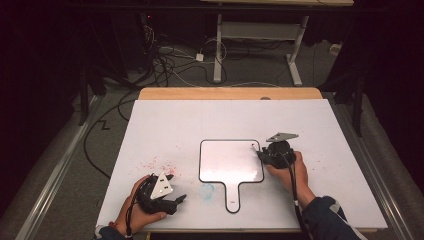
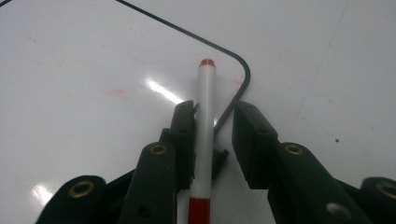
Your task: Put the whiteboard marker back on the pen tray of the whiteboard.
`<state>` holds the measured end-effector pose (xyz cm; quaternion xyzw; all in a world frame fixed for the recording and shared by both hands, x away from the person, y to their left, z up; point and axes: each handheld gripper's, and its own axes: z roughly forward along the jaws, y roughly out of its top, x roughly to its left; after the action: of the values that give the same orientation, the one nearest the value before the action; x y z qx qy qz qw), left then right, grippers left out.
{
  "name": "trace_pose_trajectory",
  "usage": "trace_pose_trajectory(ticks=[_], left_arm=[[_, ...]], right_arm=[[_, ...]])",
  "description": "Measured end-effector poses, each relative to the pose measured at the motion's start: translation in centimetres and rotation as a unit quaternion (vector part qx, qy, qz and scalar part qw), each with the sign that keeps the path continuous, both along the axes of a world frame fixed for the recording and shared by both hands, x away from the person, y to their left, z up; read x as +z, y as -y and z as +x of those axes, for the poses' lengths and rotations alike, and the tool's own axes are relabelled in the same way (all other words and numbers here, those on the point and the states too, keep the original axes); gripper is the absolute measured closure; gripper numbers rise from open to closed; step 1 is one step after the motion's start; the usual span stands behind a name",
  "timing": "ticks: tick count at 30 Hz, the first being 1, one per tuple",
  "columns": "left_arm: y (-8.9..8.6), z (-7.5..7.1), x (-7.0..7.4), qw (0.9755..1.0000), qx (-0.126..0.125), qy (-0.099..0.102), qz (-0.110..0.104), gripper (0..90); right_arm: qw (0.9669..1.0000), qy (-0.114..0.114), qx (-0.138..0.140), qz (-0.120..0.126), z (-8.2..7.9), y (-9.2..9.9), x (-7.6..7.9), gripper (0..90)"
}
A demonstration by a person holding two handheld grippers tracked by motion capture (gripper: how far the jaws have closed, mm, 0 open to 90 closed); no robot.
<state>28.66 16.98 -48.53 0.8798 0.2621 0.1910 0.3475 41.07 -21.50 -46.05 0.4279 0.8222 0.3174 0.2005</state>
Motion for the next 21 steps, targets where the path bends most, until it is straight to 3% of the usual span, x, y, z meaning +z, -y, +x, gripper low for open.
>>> trace_pose_trajectory(ticks=[4,13,21], left_arm=[[0.1,0.0,0.0,1.0000,-0.002,0.002,0.001,22.7],[0.0,0.1,0.0,1.0000,0.003,0.001,-0.002,22.7],[0.3,0.3,-0.1,1.0000,0.001,-0.003,0.002,22.6]], right_arm=[[1.0000,-0.005,-0.004,-0.007,0.5,0.0,-0.3,66.9],[0.9998,0.001,-0.019,0.008,0.4,0.6,0.0,60.8],[0.9996,-0.001,-0.024,0.013,1.4,0.8,-0.4,56.4]])
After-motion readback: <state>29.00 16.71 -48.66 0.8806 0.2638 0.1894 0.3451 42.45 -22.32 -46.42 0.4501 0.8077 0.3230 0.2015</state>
